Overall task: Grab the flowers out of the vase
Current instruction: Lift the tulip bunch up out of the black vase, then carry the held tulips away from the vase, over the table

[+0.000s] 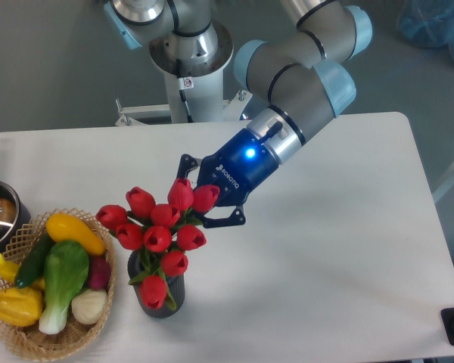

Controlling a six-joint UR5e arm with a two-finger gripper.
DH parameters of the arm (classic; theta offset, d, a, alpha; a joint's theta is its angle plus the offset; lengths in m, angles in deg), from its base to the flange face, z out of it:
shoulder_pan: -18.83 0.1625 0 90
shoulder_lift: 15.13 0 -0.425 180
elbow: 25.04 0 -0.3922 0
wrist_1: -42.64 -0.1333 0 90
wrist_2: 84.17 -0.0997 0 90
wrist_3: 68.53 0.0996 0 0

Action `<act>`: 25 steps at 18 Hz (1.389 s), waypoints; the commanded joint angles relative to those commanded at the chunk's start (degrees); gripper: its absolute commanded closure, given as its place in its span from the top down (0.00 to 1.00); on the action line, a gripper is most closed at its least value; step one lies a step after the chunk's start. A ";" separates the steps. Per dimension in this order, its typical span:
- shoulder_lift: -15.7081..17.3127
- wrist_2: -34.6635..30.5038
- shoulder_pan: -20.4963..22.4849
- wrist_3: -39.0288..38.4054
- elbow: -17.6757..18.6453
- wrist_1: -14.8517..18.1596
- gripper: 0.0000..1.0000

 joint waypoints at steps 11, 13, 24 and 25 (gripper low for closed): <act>1.32 2.29 -0.17 -5.88 -1.23 0.00 0.01; 1.58 2.38 -0.17 -6.50 -1.23 0.00 0.01; 1.85 7.30 2.98 -8.26 -4.91 0.09 0.00; 1.76 7.21 3.51 -8.26 -5.79 0.00 0.00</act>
